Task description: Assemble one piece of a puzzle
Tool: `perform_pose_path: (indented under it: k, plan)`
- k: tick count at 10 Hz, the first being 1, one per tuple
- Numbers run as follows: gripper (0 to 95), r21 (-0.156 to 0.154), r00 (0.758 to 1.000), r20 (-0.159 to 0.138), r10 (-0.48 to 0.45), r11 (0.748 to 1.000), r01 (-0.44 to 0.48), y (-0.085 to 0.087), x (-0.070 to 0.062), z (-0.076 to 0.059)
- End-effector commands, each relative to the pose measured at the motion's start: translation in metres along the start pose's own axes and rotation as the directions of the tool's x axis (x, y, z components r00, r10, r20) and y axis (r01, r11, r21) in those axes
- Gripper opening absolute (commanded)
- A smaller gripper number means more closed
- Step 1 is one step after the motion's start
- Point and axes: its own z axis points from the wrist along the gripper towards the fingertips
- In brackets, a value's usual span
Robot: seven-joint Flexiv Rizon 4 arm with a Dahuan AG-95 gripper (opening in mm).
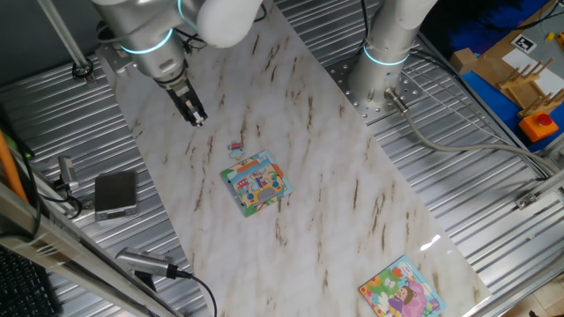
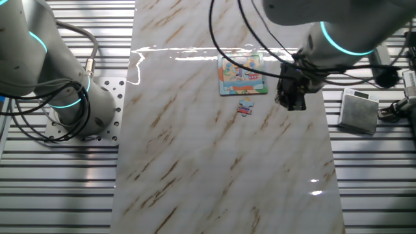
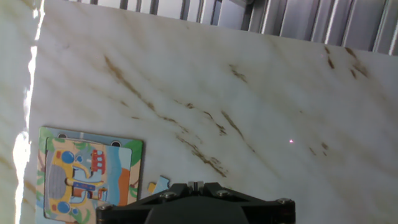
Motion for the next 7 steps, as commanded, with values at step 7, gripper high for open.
perform_pose_path:
  k: [7]
  plan:
    - [0.0,0.003,0.999,0.02,0.035,0.999,-0.035,0.033,-0.007,0.04]
